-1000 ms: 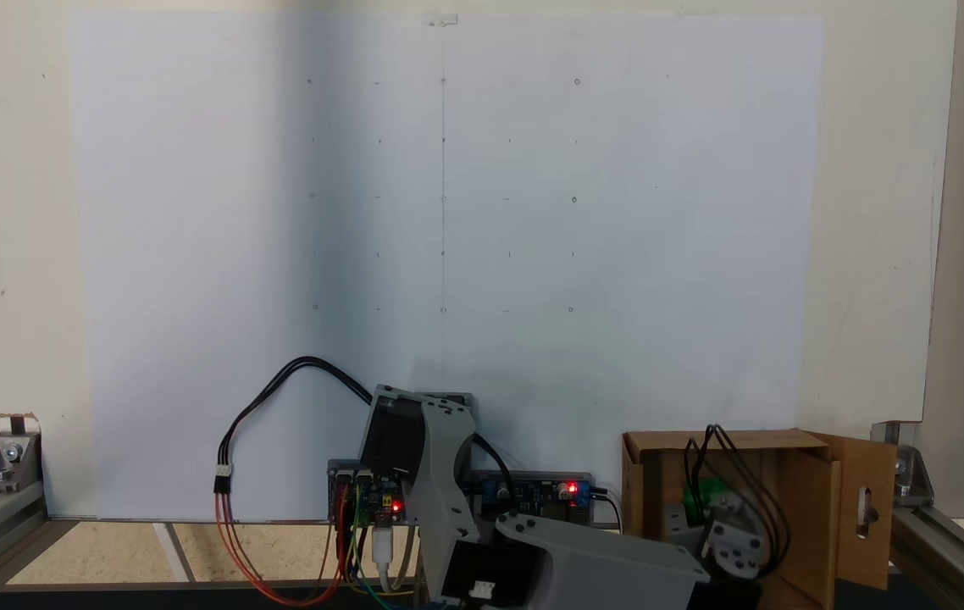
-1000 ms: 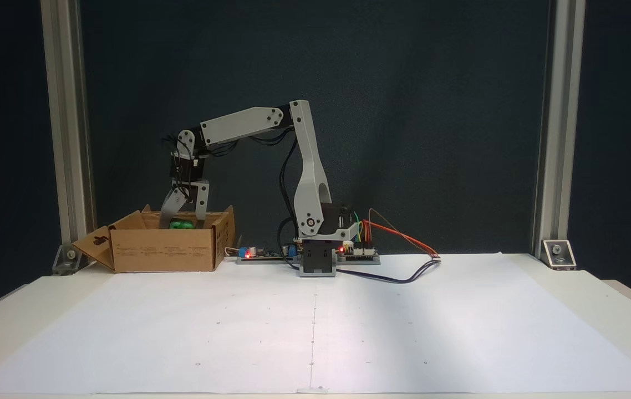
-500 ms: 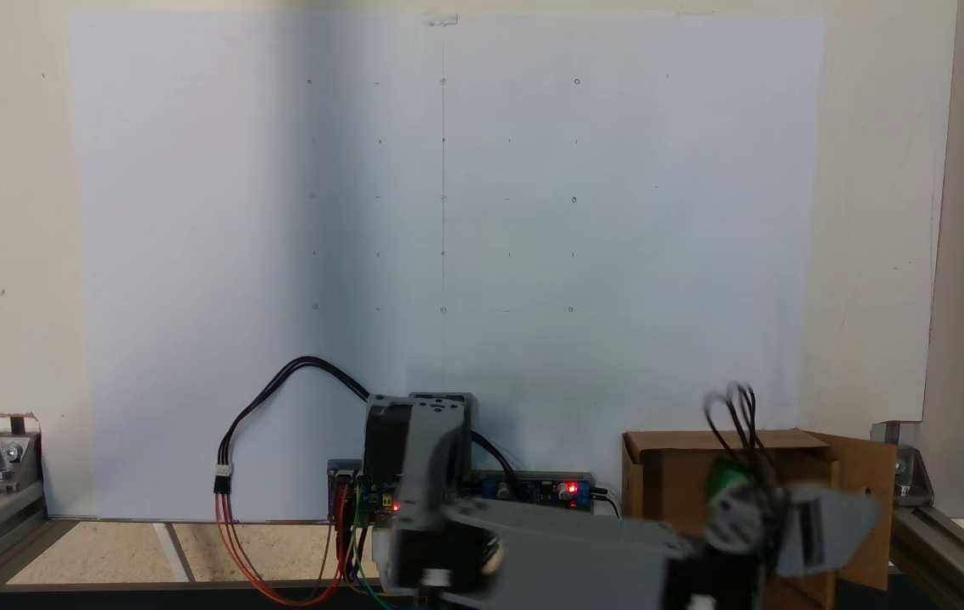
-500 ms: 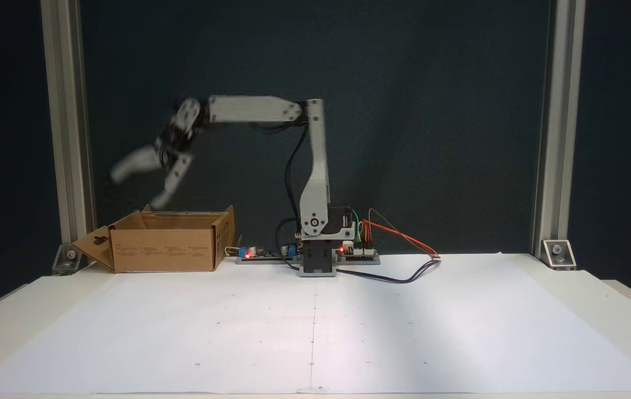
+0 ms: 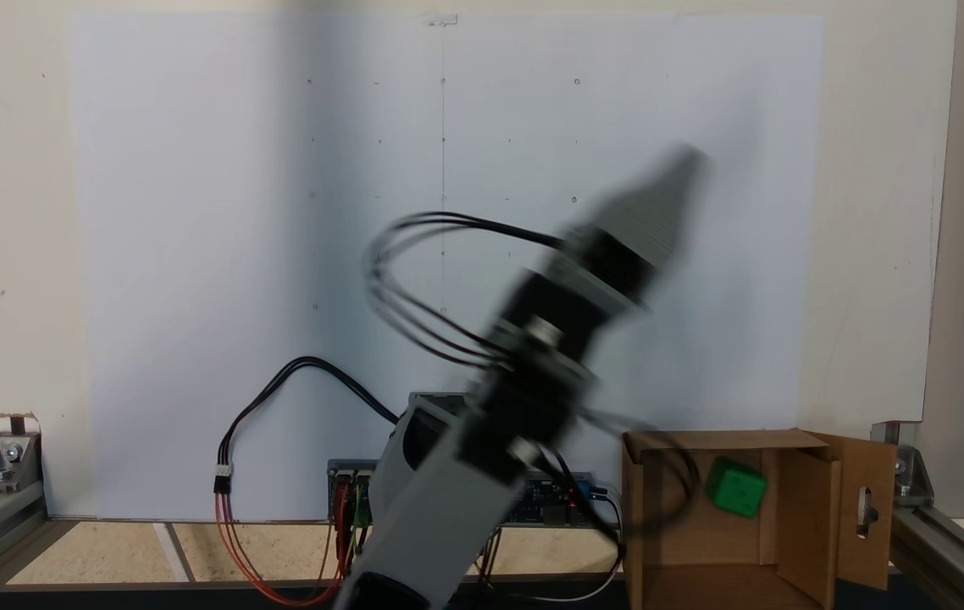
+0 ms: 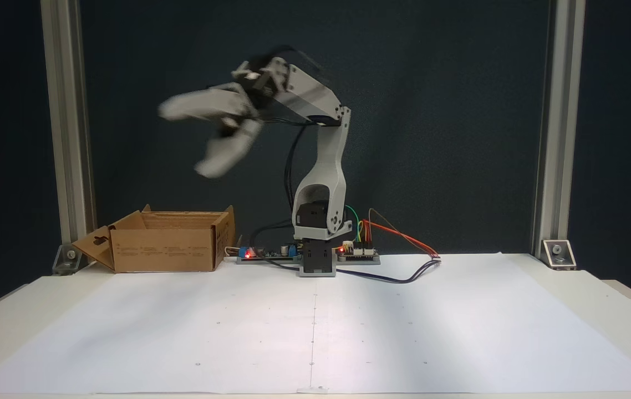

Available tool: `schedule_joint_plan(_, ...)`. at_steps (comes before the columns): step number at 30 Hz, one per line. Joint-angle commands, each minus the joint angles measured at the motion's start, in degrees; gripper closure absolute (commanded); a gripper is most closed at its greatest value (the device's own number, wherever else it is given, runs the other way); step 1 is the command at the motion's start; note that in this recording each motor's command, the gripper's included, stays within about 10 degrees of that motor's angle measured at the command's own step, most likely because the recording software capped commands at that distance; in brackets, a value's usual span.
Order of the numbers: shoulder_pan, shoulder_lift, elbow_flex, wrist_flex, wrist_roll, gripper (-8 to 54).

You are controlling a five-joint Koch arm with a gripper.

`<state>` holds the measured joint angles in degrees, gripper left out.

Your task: Grasp a green dice and put it in the bin.

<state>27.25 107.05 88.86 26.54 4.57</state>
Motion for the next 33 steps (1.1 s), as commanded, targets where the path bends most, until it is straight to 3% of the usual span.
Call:
schedule_joint_plan(1, -9.21, 3.08, 2.29, -2.81, 2.64, 0.8)
schedule_joint_plan(6, -28.83, 9.49, 20.13, -15.36, 2.55, 1.2)
schedule_joint_plan(15, -29.44, 28.39, 48.52, -38.21, 2.2, 0.8)
schedule_joint_plan(19, -29.71, 29.0, 55.72, -47.88, 2.11, -1.1)
schedule_joint_plan(33, -29.27, 28.92, 71.37, -81.19, 1.85, 1.7)
